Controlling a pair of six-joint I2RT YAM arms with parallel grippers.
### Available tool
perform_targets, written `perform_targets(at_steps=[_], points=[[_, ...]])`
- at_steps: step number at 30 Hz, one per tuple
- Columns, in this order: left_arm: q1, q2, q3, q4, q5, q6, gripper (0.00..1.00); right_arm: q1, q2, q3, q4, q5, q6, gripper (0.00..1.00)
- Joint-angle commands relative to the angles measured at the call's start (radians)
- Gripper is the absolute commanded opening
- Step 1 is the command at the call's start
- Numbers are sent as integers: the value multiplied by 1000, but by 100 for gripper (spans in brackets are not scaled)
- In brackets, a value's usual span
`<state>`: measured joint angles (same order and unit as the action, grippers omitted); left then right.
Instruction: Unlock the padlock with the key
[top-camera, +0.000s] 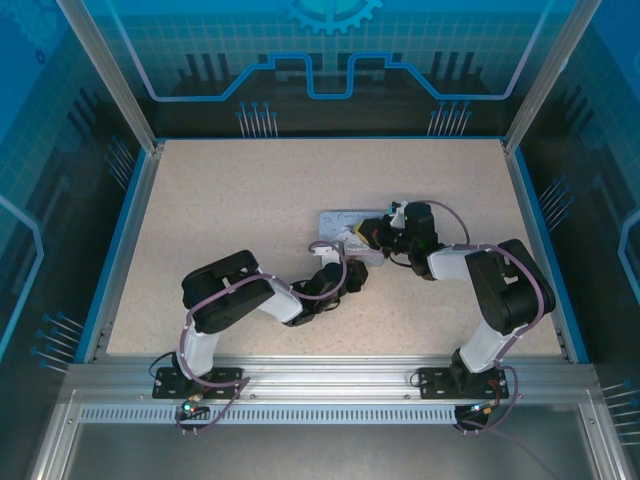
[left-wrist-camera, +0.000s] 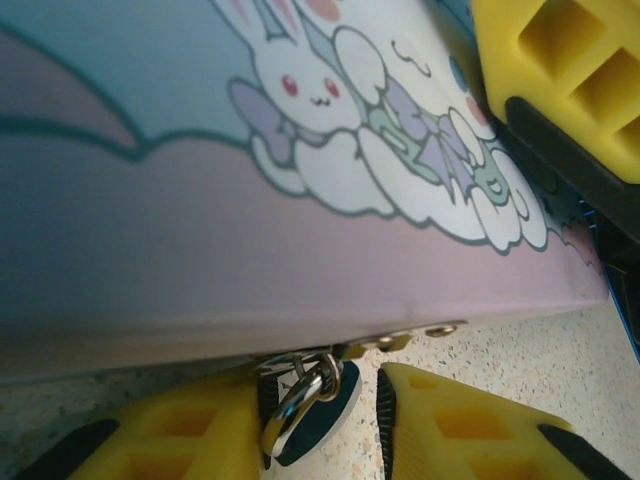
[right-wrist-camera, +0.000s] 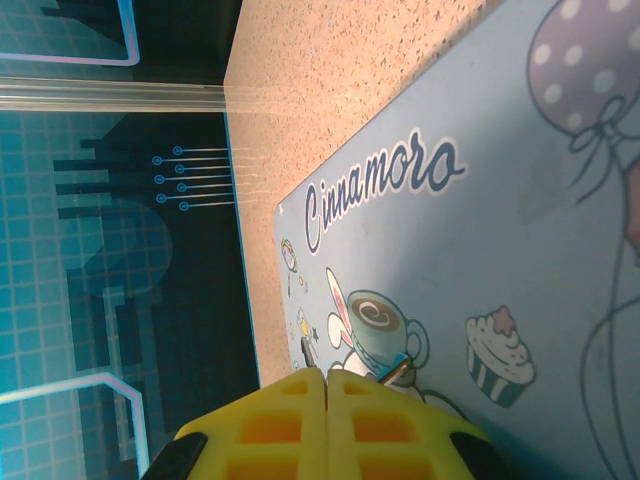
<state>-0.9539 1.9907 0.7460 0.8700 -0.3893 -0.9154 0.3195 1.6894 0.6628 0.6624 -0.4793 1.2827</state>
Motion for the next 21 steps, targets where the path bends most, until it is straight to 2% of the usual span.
perform_targets(at_steps=[1,10,18,21], points=[[-8,36,14,-57,-31,-16,32,-10,22,11,14,-3,4,0],[-16,46,50,-116,-49,-14,29,-10,26,8,23,-2,9,0],[-18,38,50,-140,-56,-5,21,-10,33,8,29,-2,13,0],[-18,27,47,-139,-47,4,14,-10,36,6,35,-2,15,0]])
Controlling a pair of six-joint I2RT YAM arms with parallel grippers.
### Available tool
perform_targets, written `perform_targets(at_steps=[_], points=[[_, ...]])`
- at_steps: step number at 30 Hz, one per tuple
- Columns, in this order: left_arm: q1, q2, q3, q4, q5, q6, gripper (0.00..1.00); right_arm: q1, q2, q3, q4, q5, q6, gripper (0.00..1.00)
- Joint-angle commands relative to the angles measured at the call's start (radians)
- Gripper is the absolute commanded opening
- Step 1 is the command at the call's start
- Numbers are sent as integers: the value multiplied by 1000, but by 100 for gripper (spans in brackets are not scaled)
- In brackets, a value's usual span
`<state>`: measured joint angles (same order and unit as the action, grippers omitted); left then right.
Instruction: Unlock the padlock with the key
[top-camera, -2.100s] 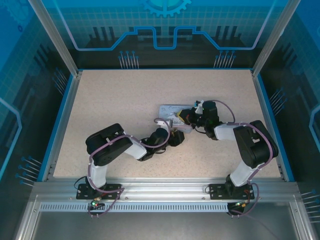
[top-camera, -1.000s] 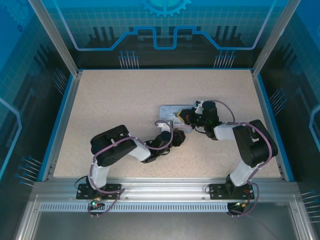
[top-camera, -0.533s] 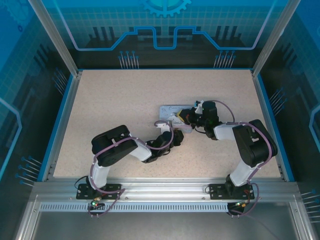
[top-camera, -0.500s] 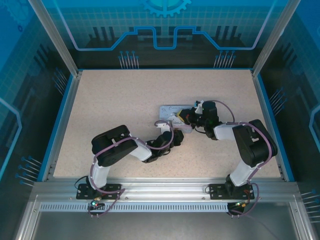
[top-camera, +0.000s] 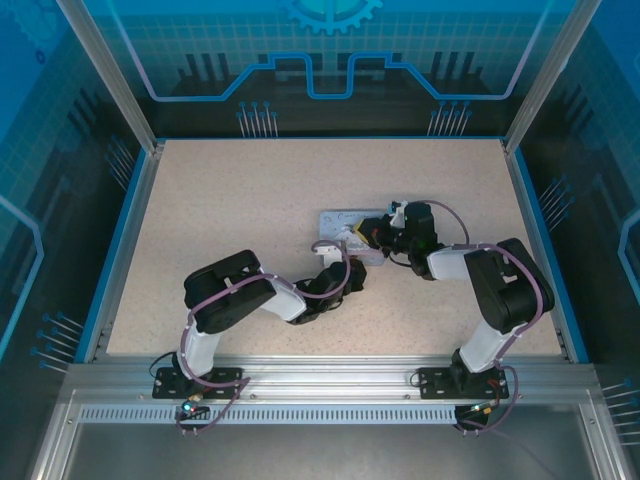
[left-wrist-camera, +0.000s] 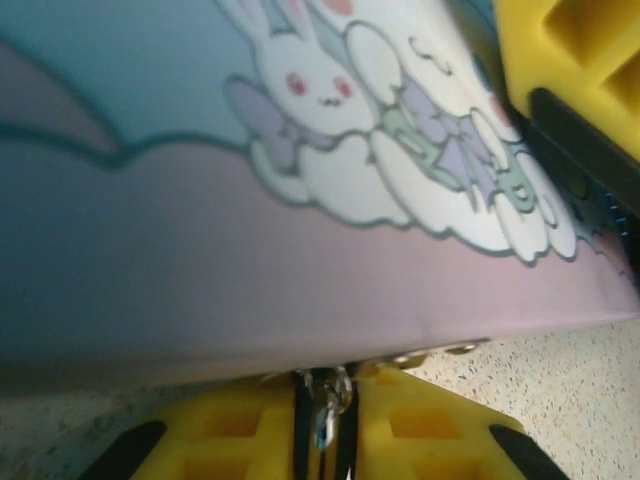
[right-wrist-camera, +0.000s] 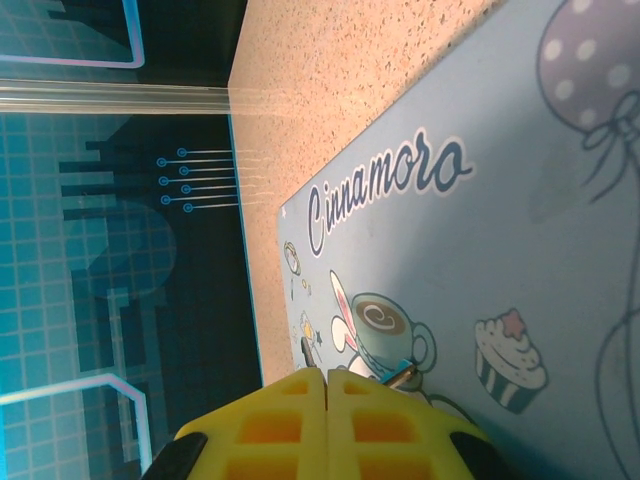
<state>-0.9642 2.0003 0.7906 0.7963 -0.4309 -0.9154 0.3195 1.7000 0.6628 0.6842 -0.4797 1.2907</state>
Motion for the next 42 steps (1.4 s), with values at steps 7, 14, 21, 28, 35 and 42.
perform_targets(at_steps=[7,14,21,28,35,42], points=[[1,-39,-5,-82,80,9,0,-11,21,6,17,-7,7,0],[73,-108,-22,-116,336,-21,0,-24,8,39,4,-30,6,0],[148,-160,-68,-84,484,-77,0,-61,-39,127,-42,-85,3,0],[172,-225,-77,-142,495,-93,0,-78,-147,188,-107,-124,-5,0],[213,-244,-88,-126,532,-146,0,-82,-366,43,-166,-122,-34,0],[261,-227,-114,1,585,-250,0,-71,-650,-188,-271,-100,-51,0]])
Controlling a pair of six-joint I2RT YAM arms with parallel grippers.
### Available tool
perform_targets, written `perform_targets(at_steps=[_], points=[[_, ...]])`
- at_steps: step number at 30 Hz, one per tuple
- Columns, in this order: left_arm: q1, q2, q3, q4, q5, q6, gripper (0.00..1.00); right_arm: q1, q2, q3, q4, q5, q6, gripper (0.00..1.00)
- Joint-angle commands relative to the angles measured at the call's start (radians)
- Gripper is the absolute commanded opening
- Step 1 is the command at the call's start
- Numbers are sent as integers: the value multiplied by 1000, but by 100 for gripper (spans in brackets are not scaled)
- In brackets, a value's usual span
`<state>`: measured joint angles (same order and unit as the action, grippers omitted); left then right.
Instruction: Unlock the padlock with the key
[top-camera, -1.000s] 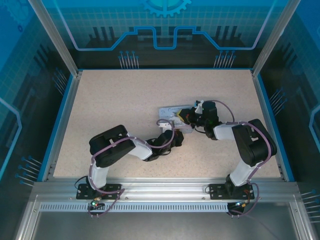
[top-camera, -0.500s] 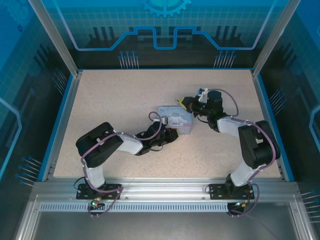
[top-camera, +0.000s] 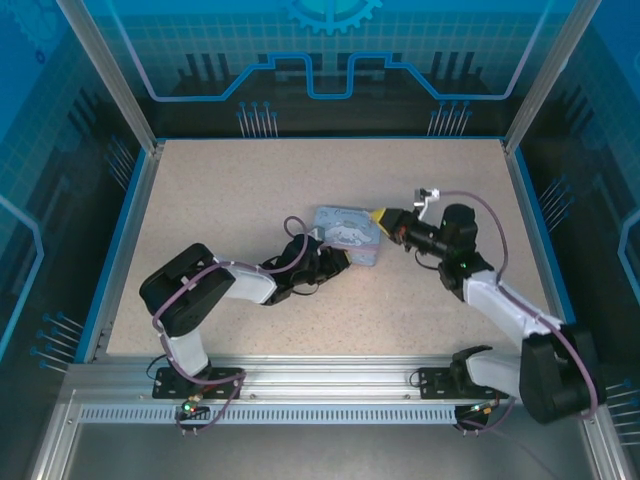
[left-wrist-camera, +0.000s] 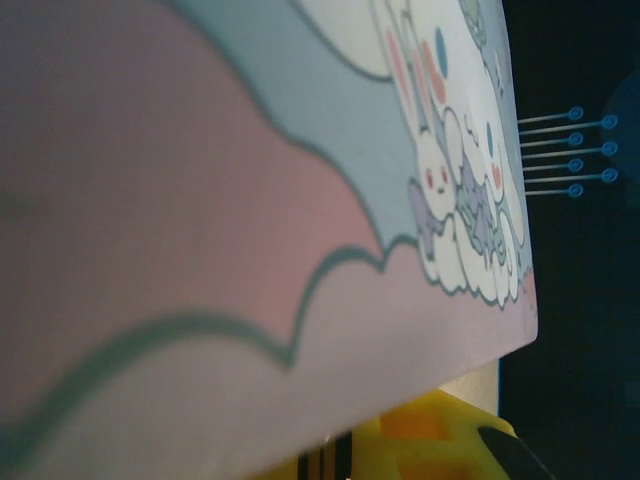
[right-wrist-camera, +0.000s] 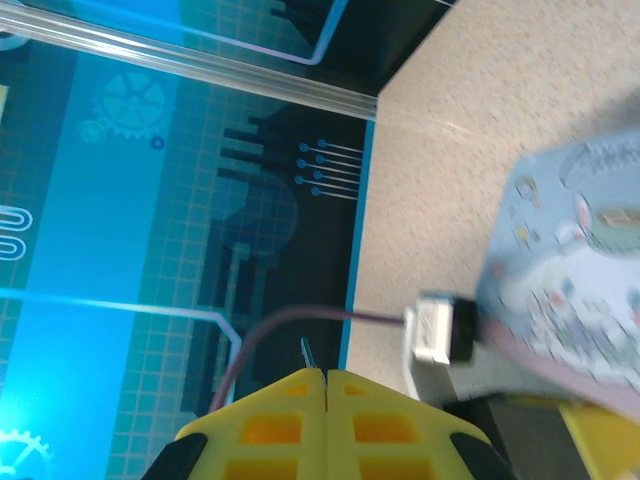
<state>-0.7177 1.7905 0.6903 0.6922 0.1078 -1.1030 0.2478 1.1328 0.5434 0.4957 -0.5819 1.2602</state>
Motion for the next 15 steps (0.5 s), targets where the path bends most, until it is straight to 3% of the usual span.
perform_targets(at_steps=[1,8,15], points=[[17,-17,-15,113,54,-73,0,1,-118,-99,-100,8,-22,0],[21,-28,-16,158,79,-132,0,31,-313,-304,-120,55,44,0],[22,-69,-30,186,76,-164,0,71,-413,-350,-180,121,69,0]])
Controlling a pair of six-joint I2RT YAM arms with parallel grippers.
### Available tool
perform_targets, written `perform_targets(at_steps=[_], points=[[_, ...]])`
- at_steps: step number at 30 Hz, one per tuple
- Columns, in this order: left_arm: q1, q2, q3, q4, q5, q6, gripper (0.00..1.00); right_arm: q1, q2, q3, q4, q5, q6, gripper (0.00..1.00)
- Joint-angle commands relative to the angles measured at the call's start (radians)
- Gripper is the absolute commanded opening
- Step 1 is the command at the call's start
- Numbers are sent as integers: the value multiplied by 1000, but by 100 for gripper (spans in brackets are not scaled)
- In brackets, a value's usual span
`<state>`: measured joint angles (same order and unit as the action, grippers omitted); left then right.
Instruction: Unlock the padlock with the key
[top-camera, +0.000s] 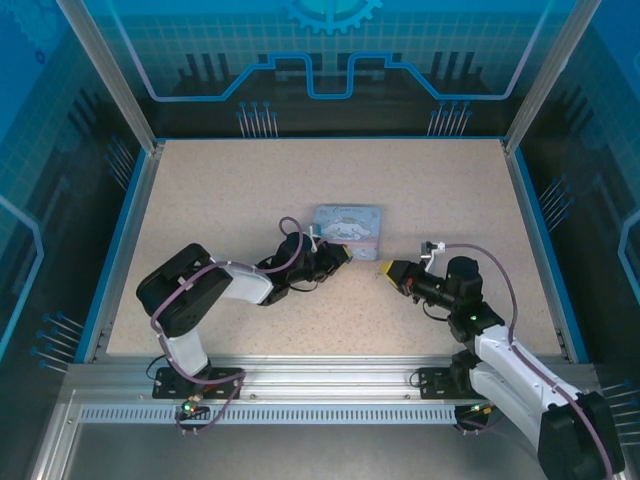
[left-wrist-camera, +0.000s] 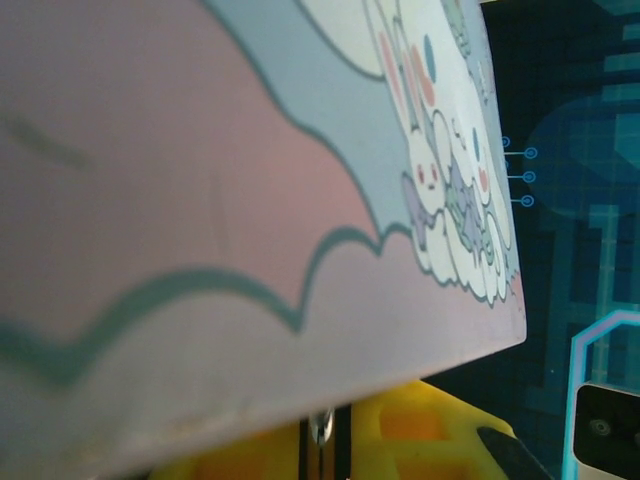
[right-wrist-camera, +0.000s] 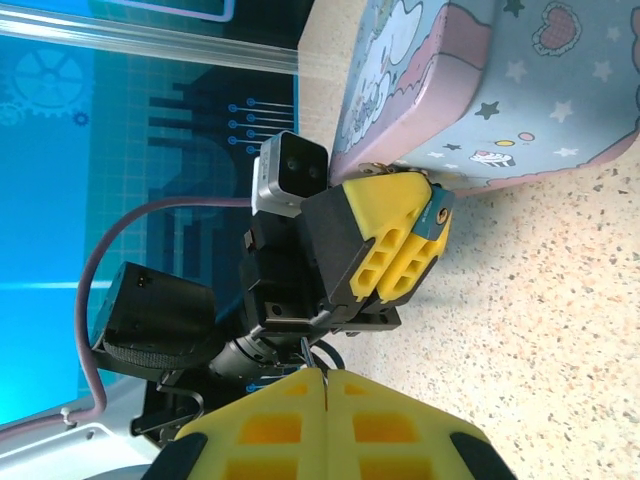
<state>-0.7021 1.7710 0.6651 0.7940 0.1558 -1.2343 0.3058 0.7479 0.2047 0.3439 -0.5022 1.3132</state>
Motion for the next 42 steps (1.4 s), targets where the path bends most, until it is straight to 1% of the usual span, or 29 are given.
perform_targets(at_steps=[1,7,13,20,28,36,42], points=[[7,-51,-4,87,26,-35,0,13,-19,-11,-20,38,21,0],[7,-50,4,100,22,-38,0,38,93,17,97,24,65,0],[13,-51,27,83,22,-20,0,100,210,98,174,23,76,0],[40,-73,23,77,13,2,0,147,370,151,346,24,124,0],[77,-96,32,80,33,-10,0,154,405,187,347,43,113,0],[127,-97,-5,180,41,-66,0,167,551,227,452,37,150,0],[151,-117,-34,215,82,-90,0,168,623,233,488,39,149,0]])
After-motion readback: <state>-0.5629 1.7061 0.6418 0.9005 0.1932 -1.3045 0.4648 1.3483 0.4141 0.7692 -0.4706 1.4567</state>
